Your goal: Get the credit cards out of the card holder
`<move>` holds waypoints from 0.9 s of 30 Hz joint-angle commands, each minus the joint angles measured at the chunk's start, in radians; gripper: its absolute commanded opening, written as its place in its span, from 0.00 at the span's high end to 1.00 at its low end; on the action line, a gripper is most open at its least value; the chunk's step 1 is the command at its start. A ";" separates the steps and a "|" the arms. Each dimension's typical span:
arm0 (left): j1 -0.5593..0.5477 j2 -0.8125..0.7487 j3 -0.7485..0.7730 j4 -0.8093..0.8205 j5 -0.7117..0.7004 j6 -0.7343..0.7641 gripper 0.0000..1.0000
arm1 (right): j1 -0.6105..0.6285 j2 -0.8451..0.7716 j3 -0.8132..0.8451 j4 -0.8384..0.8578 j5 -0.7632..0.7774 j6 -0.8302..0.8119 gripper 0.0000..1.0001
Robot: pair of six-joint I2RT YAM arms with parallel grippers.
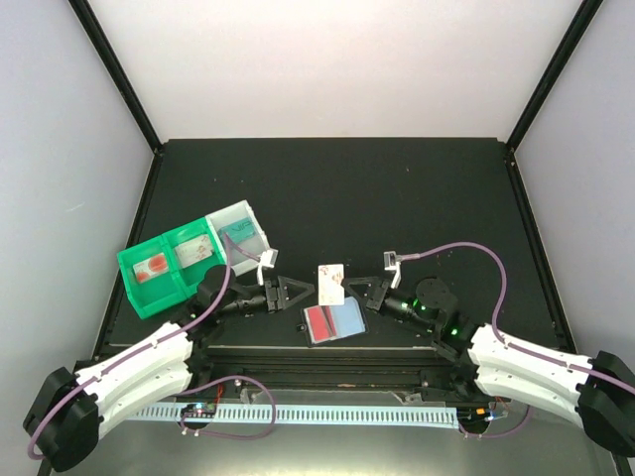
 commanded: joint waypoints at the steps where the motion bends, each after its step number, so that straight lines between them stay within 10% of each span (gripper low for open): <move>1: -0.012 0.003 0.010 0.065 0.018 -0.028 0.43 | 0.003 0.020 0.013 0.076 -0.023 0.016 0.99; 8: -0.034 0.057 0.024 0.124 0.034 -0.046 0.59 | 0.017 0.072 0.031 0.123 -0.035 0.034 0.99; 14: -0.037 0.060 0.031 0.131 0.039 -0.031 0.97 | 0.030 0.114 0.053 0.144 -0.072 0.018 0.99; 19: -0.036 0.028 0.037 0.101 0.049 0.009 0.99 | 0.030 0.081 0.049 0.064 -0.113 -0.106 0.93; 27: -0.035 -0.059 0.148 -0.243 0.130 0.291 0.98 | 0.024 -0.111 0.266 -0.545 -0.128 -0.557 0.69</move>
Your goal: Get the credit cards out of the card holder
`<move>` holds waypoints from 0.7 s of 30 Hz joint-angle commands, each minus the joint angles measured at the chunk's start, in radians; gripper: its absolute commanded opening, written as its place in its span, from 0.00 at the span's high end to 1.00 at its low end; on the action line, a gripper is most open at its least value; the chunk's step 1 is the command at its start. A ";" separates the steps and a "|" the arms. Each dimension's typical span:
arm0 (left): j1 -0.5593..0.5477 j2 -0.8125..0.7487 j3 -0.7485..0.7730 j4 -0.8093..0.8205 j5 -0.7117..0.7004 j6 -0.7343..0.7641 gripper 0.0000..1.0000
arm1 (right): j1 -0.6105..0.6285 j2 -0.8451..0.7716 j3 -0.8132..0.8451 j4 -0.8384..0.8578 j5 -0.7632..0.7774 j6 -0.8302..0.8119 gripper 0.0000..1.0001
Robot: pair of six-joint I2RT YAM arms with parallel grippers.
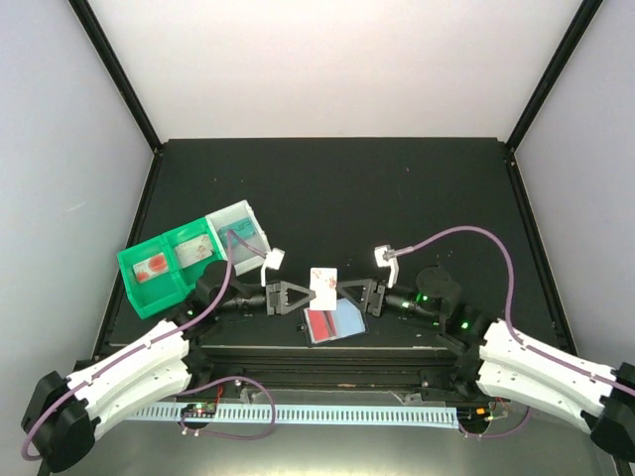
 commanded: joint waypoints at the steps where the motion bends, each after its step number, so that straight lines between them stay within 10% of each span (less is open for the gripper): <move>1: -0.003 -0.057 0.103 -0.253 0.062 0.222 0.98 | 0.002 -0.080 0.173 -0.390 -0.023 -0.343 0.69; 12: -0.006 -0.062 0.199 -0.485 0.259 0.459 0.98 | 0.001 0.024 0.480 -0.768 -0.092 -0.640 0.69; 21: -0.012 -0.057 0.217 -0.553 0.287 0.531 0.98 | 0.001 0.158 0.545 -0.740 -0.289 -0.670 0.67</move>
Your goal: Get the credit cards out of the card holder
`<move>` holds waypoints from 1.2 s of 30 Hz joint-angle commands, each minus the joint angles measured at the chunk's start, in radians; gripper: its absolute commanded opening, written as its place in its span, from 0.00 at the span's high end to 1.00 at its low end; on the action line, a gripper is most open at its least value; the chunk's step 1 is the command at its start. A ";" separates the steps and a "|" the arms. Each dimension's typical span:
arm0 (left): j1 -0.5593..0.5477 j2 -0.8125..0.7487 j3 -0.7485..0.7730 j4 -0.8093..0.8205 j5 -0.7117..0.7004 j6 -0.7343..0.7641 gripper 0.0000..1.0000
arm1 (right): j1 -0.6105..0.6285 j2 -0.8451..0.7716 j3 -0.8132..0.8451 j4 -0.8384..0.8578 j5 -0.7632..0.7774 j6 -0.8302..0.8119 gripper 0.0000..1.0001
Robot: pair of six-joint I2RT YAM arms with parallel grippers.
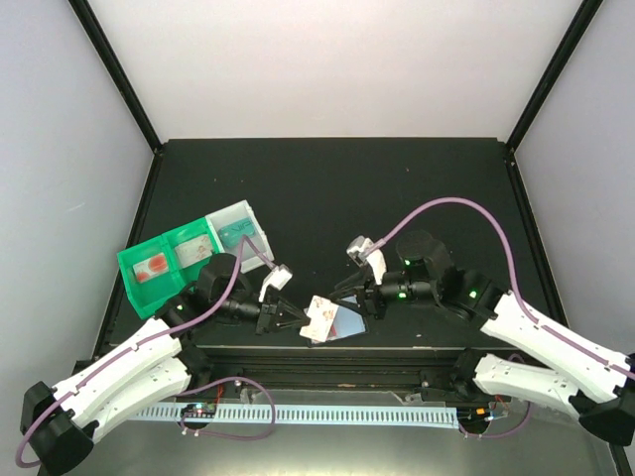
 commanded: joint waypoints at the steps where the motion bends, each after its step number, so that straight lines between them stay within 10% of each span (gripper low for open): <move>1: -0.012 -0.003 0.043 -0.039 0.052 0.063 0.98 | 0.001 0.057 0.025 0.000 -0.138 -0.027 0.67; 13: -0.021 -0.009 0.030 -0.003 0.102 0.067 0.98 | 0.002 0.128 0.010 0.034 -0.220 -0.032 0.62; 23: -0.021 -0.017 0.027 0.008 0.107 0.065 0.98 | 0.001 0.116 -0.026 0.071 -0.261 -0.029 0.82; 30: -0.022 -0.034 0.024 0.016 0.118 0.064 0.98 | 0.001 0.130 -0.029 0.074 -0.232 -0.020 0.71; 36: -0.022 -0.022 0.028 0.022 0.111 0.064 0.98 | 0.001 0.128 -0.039 0.103 -0.274 -0.010 0.95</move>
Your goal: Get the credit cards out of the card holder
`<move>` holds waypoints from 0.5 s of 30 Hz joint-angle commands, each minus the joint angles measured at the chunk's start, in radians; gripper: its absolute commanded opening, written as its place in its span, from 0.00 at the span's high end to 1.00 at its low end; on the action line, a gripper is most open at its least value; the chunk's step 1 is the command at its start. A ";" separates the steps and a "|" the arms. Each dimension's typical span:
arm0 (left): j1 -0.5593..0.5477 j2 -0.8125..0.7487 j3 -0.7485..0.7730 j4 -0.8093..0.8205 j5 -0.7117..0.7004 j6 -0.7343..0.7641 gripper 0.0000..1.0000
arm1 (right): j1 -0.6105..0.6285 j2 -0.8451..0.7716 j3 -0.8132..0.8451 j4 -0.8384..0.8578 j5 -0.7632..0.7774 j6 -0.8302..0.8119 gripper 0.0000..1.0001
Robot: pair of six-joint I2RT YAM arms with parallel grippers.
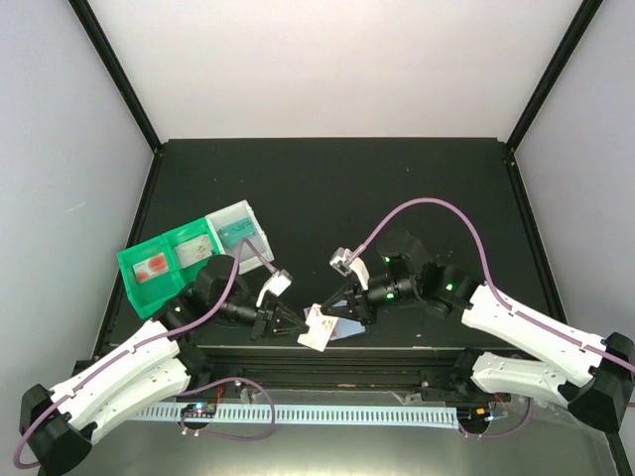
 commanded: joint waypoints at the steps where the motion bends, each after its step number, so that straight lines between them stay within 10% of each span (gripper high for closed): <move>1: -0.008 0.001 0.028 0.027 0.013 0.018 0.99 | 0.001 -0.003 -0.014 0.044 -0.035 0.010 0.99; 15: -0.006 -0.265 -0.065 0.205 -0.522 -0.390 0.24 | -0.012 -0.085 -0.145 0.407 0.229 0.440 0.99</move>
